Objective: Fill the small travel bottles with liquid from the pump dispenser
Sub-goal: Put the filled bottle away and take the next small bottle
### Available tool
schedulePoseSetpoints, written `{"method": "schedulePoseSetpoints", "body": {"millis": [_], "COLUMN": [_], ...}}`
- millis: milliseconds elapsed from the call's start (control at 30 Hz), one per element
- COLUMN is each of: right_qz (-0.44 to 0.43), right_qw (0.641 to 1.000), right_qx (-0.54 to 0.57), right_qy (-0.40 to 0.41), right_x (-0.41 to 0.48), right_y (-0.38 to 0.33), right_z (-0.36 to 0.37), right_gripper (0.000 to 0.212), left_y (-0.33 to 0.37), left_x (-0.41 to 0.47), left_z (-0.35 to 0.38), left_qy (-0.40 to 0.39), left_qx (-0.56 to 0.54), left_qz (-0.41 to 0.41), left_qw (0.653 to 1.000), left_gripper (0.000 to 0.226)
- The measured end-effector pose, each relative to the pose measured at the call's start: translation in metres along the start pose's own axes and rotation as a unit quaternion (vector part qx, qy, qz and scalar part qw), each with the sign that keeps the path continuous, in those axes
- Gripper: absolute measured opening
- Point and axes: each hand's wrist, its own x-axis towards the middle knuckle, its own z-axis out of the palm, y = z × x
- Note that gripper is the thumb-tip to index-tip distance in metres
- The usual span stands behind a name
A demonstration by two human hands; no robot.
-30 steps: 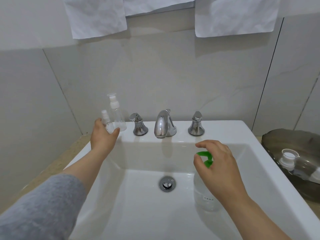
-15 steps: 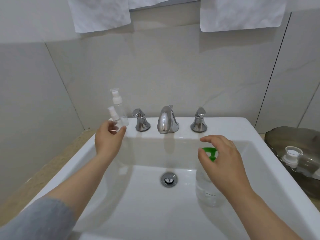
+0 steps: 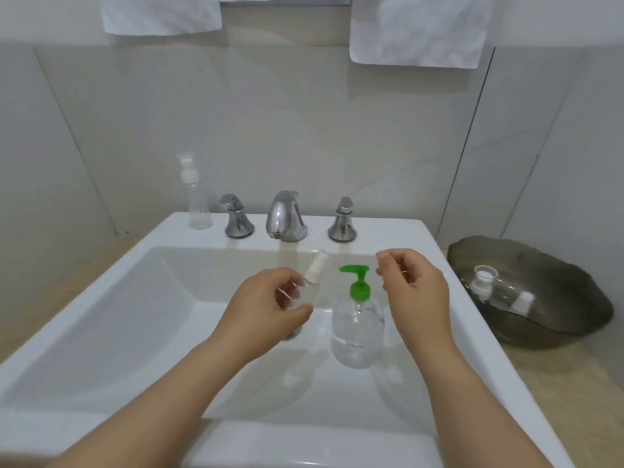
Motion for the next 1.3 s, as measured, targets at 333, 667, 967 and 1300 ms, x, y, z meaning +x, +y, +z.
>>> {"method": "schedulePoseSetpoints", "body": {"millis": [333,667,967,1300], "right_qz": [0.085,0.075,0.114,0.116], "right_qw": [0.975,0.969,0.963,0.963], "right_qx": [-0.067,0.003,0.000,-0.032], "right_qy": [-0.197,-0.236,-0.246,-0.242], "right_x": [0.001,0.000,-0.003,-0.001], "right_y": [0.003,0.004,0.001,0.004], "right_z": [0.007,0.007,0.008,0.007], "right_gripper": [0.040,0.011,0.033,0.036], "left_y": [-0.011,-0.010,-0.010,-0.012], "left_x": [0.005,0.004,0.003,0.004], "left_z": [0.012,0.007,0.008,0.007], "left_qy": [-0.009,0.021,0.010,0.005], "left_qx": [0.008,-0.072,-0.068,-0.061], "left_qz": [0.086,0.061,0.073,0.074], "left_qw": [0.996,0.995,0.995,0.995], "left_gripper": [0.036,0.029,0.027,0.027]}}
